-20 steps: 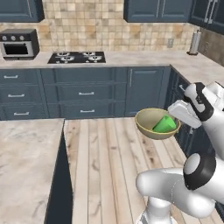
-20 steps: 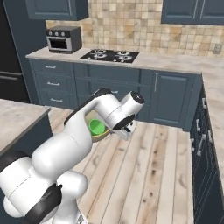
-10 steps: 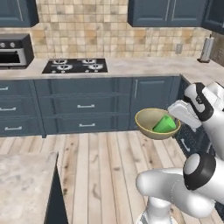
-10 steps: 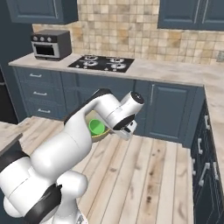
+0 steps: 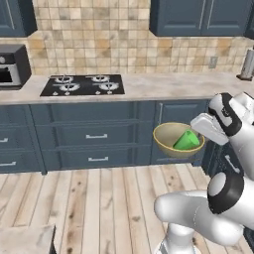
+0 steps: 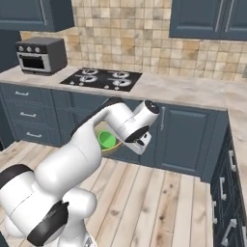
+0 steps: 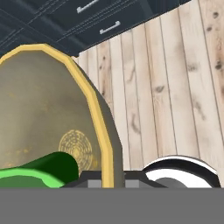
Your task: Place the cup inside the bowl on the dining table and move the bowl to any counter.
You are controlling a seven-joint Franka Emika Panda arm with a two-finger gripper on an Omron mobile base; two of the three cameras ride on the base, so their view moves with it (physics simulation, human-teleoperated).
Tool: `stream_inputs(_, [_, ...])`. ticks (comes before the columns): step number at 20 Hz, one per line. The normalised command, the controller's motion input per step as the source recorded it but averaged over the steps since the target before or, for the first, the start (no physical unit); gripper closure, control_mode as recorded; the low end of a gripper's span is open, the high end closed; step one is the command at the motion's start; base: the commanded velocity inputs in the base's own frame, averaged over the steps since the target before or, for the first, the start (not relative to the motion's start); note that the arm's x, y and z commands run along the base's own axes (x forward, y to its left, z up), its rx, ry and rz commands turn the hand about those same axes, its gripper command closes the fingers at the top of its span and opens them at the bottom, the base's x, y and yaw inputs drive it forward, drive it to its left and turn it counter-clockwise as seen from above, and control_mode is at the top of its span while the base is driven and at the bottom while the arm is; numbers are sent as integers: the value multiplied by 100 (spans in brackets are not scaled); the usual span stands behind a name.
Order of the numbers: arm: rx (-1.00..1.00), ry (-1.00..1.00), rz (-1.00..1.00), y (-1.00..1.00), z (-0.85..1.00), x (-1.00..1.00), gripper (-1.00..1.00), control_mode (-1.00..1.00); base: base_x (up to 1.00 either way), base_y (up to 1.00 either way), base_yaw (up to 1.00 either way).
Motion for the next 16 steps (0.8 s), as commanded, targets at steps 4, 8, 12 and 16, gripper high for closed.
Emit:
stream_inputs(4, [0, 0, 0, 0, 0, 0, 100, 100, 61, -22, 0])
stream_inputs(8, [0, 0, 0, 0, 0, 0, 100, 100, 65, -18, 0])
stream_inputs(12, [0, 0, 0, 0, 0, 0, 100, 100, 76, -15, 0])
stream_inputs(16, [0, 0, 0, 0, 0, 0, 100, 100, 82, -11, 0])
